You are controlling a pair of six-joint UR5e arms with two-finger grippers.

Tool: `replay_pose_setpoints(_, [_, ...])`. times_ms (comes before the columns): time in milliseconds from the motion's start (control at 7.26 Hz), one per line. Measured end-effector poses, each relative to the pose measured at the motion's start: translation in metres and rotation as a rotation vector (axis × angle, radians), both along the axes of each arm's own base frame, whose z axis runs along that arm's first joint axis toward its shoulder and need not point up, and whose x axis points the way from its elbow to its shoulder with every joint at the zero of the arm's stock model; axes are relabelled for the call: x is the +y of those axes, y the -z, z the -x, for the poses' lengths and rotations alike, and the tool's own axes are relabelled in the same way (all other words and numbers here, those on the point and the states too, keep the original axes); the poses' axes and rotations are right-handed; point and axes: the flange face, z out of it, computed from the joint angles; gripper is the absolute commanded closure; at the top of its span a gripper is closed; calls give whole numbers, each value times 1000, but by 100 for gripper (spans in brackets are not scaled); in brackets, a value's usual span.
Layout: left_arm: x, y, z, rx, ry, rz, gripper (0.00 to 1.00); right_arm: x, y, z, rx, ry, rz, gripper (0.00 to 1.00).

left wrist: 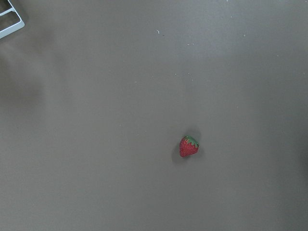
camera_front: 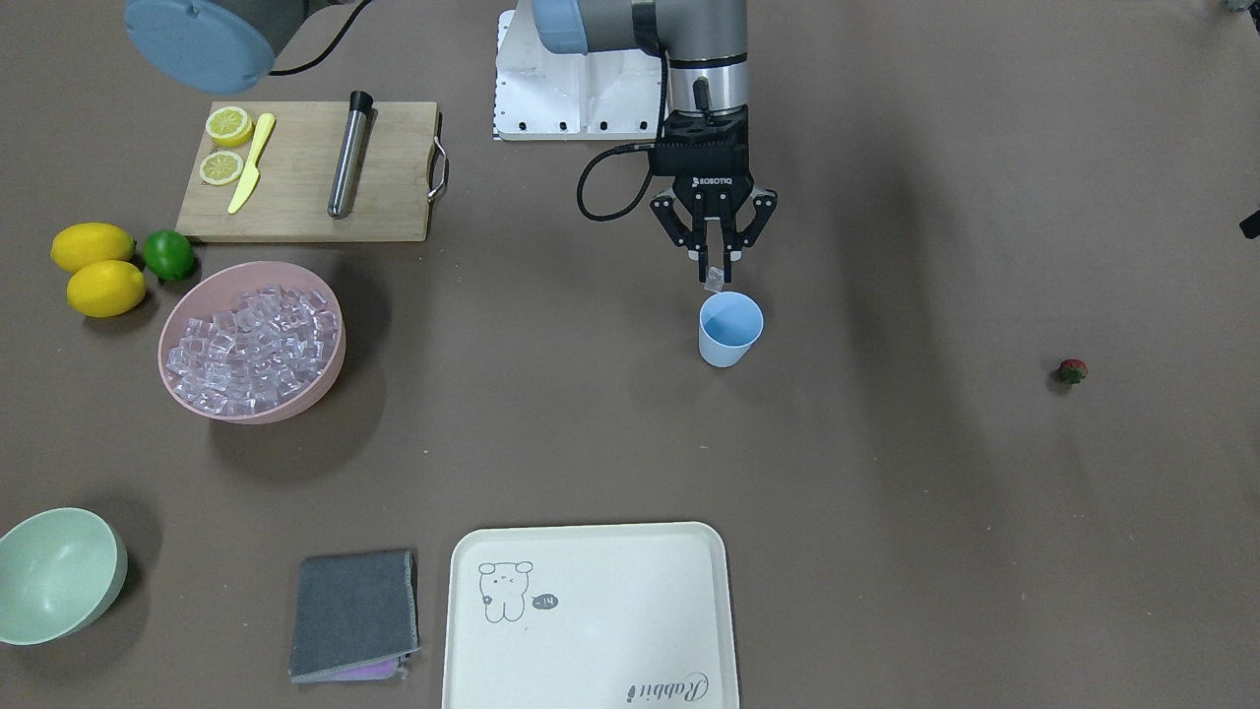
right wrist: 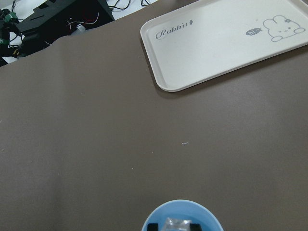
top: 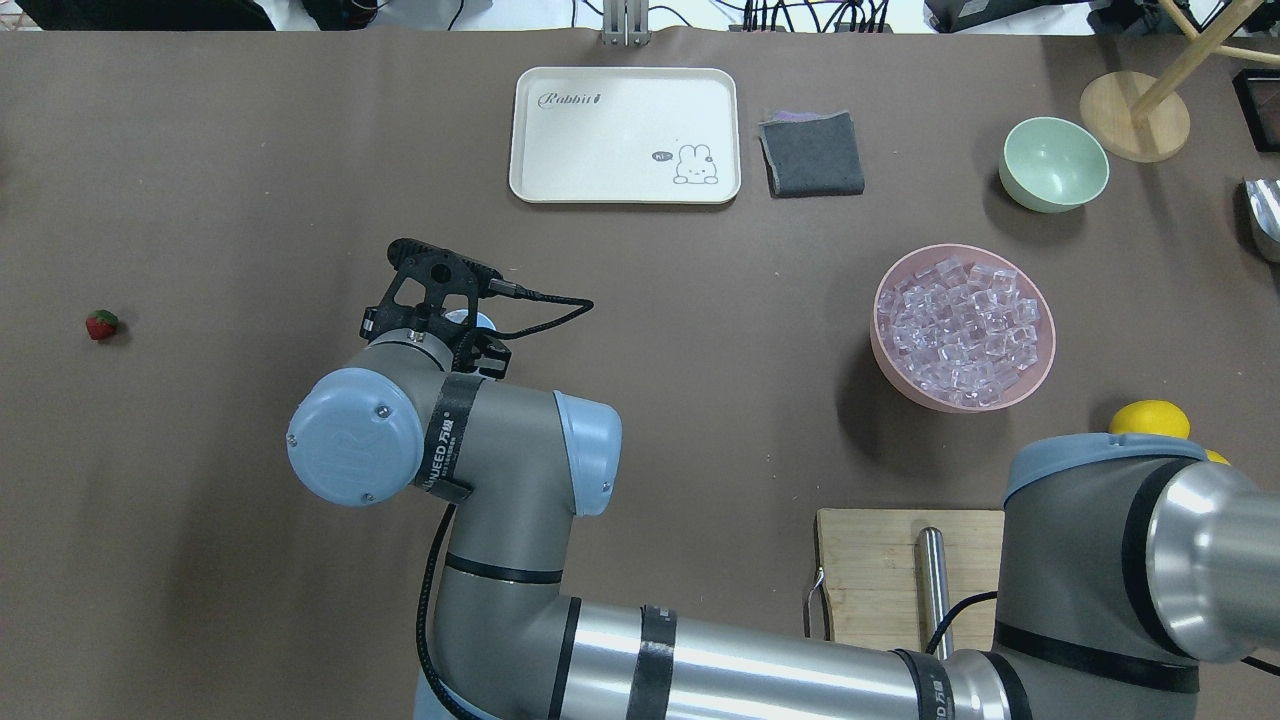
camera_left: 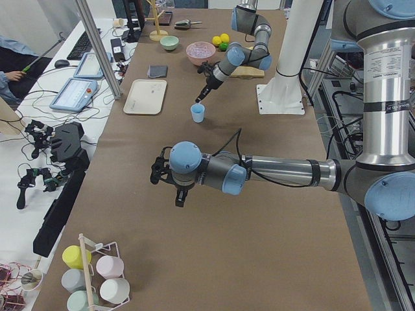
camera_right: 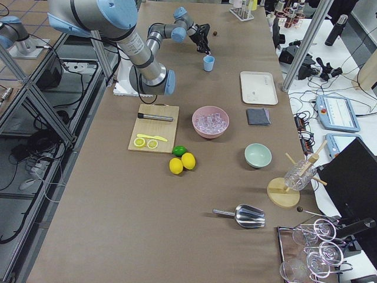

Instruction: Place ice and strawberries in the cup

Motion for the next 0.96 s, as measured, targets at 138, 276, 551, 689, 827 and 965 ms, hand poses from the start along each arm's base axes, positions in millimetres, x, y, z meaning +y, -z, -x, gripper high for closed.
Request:
replay_pose_setpoints(138, [0,0,0,0,0,0,2,-3,-1,5,3,-7,-2,17])
replay_pose_setpoints(276, [0,0,0,1,-1,-1,2,-4,-2,6,3,-10,-3,0])
replay_pose_setpoints(551, [0,0,-1,0,-1,-1,2,-5,-1,6,-6,-13,0,0])
replay_pose_setpoints(689, [0,0,-1,0,-2,-1,2,-7,1,3,-11,-8,3,0])
replay_pose_setpoints(827, [0,0,-1,0,-2,-1,2,-14,-1,-6,-11,11,22,0])
replay_pose_setpoints(965, [0,1,-1,0,-2,-2,2,-26,-9,-20,11,33,59,0])
